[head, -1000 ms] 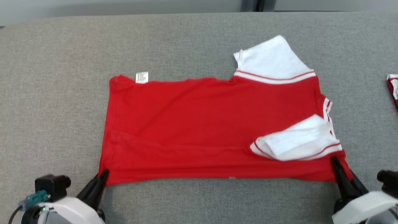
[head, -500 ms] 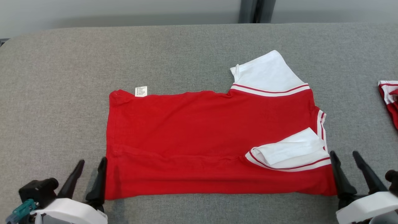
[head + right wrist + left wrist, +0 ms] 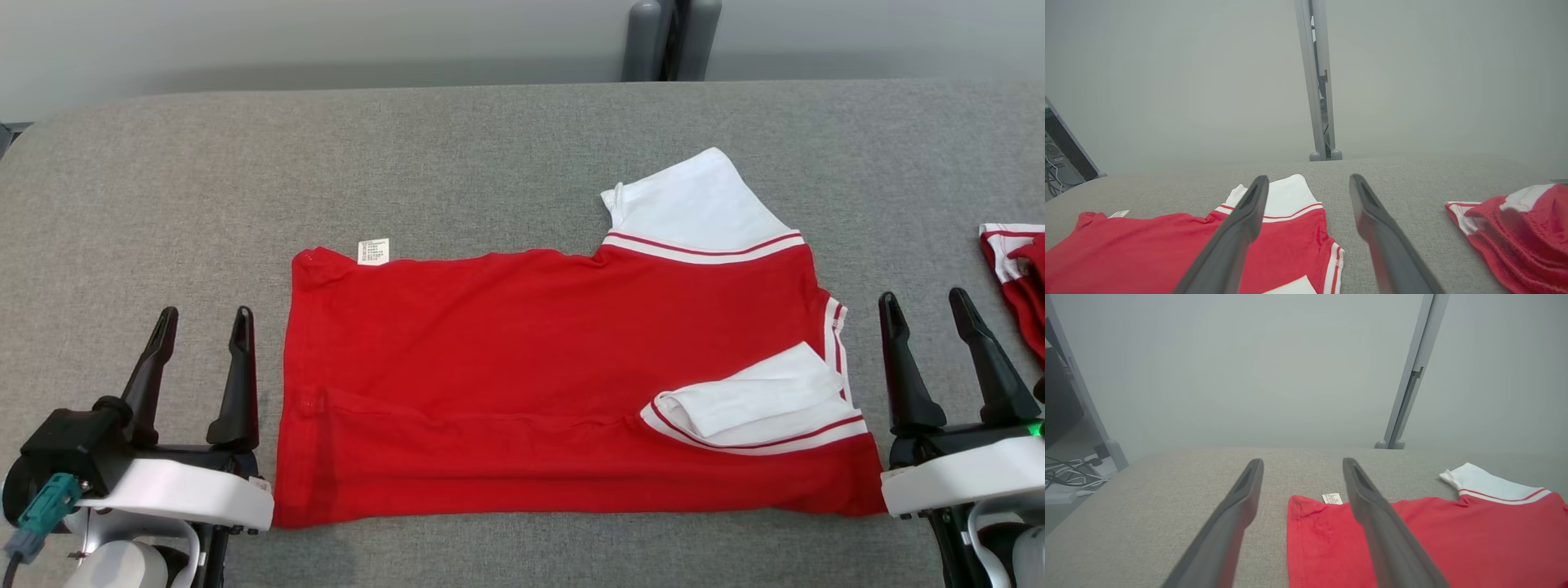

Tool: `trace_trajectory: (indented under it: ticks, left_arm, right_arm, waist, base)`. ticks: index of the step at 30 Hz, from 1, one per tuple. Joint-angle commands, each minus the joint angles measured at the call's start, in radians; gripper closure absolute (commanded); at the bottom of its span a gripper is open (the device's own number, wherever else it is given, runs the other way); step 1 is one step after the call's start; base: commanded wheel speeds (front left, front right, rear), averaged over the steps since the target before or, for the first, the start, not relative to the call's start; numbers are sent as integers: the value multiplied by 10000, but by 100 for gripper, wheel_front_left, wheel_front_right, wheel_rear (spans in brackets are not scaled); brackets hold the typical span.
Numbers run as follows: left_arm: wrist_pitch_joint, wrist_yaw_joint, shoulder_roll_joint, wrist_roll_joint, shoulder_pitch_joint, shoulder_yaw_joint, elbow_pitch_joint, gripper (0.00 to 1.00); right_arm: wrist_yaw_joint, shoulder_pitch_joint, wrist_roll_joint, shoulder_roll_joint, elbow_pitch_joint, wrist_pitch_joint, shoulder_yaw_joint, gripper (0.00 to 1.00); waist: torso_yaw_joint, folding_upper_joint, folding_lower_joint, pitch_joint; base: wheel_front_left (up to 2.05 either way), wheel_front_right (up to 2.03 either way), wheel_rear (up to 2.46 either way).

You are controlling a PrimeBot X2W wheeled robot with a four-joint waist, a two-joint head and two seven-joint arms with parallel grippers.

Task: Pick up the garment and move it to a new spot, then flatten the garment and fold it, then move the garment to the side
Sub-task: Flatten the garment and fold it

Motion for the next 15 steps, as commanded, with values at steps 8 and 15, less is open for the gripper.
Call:
trace_trajectory:
  ticks: [8,15]
  left_arm:
    - [222,223,142,302,-315,-184,20,0]
    - [493,82,202,344,-995,-259,143,0]
  right_arm:
    - [1,-266,-34,42,148,-66,-32,0]
    - [1,-544,56,-58,138,-36,17,0]
  waist:
    - [40,0,0,27]
    - [49,0,0,404]
  base:
    - [0,0,0]
    - [0,0,0]
